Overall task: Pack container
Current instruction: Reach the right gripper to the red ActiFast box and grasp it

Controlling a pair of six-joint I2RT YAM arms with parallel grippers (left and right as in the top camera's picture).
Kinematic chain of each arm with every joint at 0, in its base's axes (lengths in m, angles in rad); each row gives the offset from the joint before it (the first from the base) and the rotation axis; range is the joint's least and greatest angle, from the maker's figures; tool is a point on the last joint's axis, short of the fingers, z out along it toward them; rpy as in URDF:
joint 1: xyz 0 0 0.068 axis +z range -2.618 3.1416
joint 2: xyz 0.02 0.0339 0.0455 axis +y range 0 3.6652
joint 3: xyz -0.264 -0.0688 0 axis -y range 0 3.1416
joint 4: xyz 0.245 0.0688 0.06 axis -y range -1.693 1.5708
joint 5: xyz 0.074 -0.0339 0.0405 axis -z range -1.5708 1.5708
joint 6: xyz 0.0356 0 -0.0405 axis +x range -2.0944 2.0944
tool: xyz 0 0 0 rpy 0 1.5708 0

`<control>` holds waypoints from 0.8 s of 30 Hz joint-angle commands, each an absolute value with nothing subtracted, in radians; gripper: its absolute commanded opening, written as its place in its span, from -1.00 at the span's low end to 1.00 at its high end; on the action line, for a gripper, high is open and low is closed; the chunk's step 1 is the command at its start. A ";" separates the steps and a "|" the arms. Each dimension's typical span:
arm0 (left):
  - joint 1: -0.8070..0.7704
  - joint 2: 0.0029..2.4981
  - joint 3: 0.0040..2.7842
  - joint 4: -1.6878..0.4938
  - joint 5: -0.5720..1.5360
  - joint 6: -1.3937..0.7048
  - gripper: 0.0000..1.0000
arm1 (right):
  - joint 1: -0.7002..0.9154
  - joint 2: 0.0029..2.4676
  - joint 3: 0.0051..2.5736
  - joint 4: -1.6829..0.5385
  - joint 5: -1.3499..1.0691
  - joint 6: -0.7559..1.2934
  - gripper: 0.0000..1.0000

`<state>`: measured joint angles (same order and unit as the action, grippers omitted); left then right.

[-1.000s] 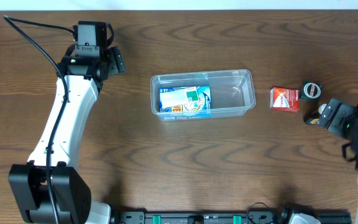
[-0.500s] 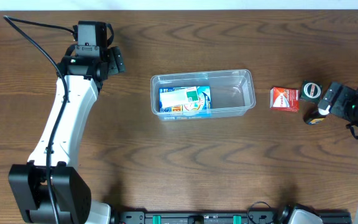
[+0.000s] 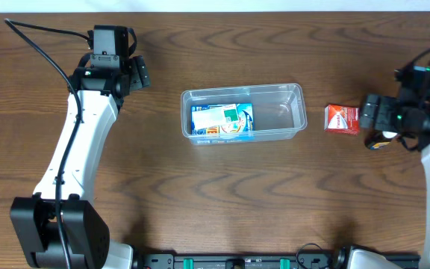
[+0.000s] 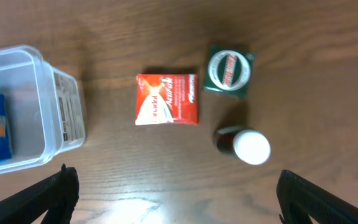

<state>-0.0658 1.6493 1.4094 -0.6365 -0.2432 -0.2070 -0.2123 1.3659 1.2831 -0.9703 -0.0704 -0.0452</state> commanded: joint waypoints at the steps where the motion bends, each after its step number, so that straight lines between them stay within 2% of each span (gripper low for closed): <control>1: -0.062 1.627 1.413 -0.640 -0.255 -0.216 0.96 | -0.141 1.423 1.305 -0.952 -0.046 -0.118 0.99; 8: -0.062 1.627 1.413 -0.640 -0.255 -0.216 0.96 | -0.084 1.583 1.305 -0.819 0.053 0.034 0.99; 18: -0.062 1.627 1.413 -0.640 -0.255 -0.216 0.96 | -0.080 1.727 1.305 -0.790 0.049 0.053 0.99; 24: -0.062 1.627 1.413 -0.640 -0.255 -0.216 0.96 | -0.076 1.822 1.305 -0.729 0.052 0.145 0.98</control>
<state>-0.0658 1.6493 1.4094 -0.6361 -0.2432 -0.2070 -0.0910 1.7905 1.2877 -0.7410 0.0406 0.0788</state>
